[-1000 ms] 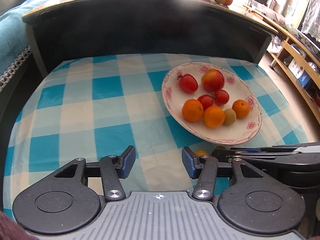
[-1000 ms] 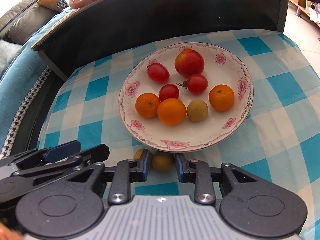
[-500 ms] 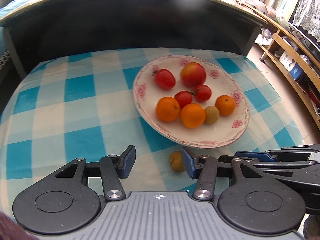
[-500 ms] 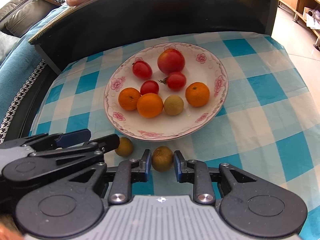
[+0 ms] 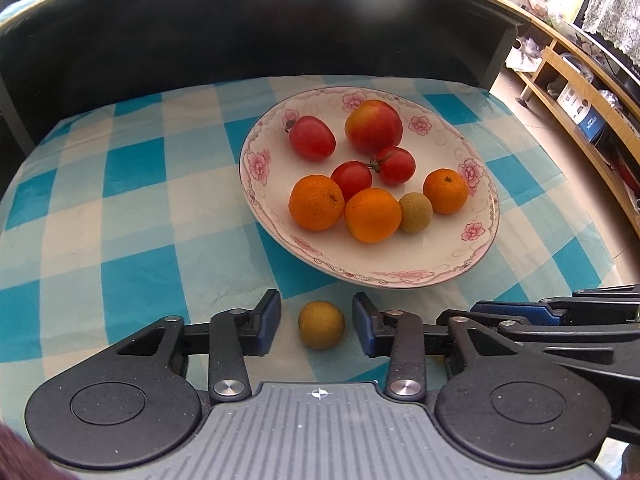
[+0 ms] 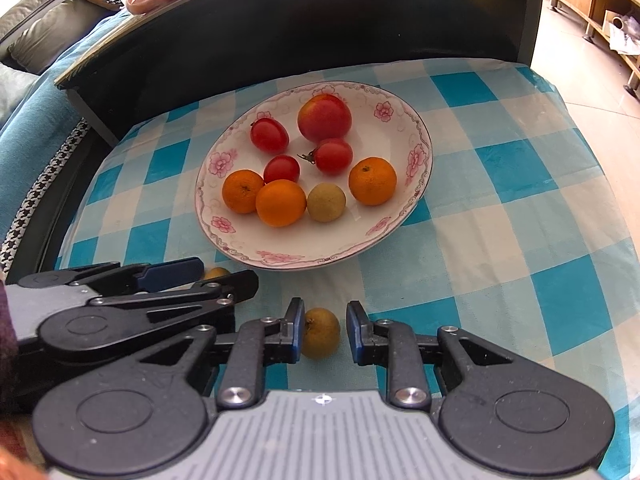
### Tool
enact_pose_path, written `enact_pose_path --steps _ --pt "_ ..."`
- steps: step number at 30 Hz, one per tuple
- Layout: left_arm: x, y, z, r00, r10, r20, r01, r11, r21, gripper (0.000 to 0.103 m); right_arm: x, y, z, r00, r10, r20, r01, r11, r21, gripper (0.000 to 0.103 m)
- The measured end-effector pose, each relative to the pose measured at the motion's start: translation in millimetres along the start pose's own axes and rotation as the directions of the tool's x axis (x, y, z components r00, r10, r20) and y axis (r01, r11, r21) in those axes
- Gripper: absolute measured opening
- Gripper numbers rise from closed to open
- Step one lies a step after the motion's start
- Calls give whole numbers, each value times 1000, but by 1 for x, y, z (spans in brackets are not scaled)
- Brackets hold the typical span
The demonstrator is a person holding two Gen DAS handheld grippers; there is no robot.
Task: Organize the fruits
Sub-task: 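Grasp a brown fruit with the left gripper while the right gripper grasps the other, then lift both brown fruits and carry them over the white bowl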
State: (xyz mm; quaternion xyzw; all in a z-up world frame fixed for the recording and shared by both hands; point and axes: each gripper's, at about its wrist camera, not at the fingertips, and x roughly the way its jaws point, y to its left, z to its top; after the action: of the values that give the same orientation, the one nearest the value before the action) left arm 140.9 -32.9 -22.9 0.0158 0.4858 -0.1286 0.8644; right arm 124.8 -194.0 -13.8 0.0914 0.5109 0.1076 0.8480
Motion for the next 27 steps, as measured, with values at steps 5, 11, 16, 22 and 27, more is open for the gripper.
enact_pose_path --steps 5,11,16,22,27 --pt "1 1 1 1000 8 11 -8 1000 12 37 6 0 2 1000 4 -10 -3 1000 18 29" --pt "-1 2 -3 1000 6 8 -6 1000 14 33 11 0 3 999 22 -29 -21 999 30 30" --pt "-5 0 -7 1000 15 6 -15 1000 25 31 10 1 1 999 19 -32 -19 1000 12 31" --pt "-6 -1 -9 1000 17 7 -17 999 33 31 12 2 -2 999 18 -40 -18 1000 1 33" --pt "-7 -1 -9 1000 19 7 -19 999 37 31 12 2 -3 999 15 -36 -16 1000 -2 33"
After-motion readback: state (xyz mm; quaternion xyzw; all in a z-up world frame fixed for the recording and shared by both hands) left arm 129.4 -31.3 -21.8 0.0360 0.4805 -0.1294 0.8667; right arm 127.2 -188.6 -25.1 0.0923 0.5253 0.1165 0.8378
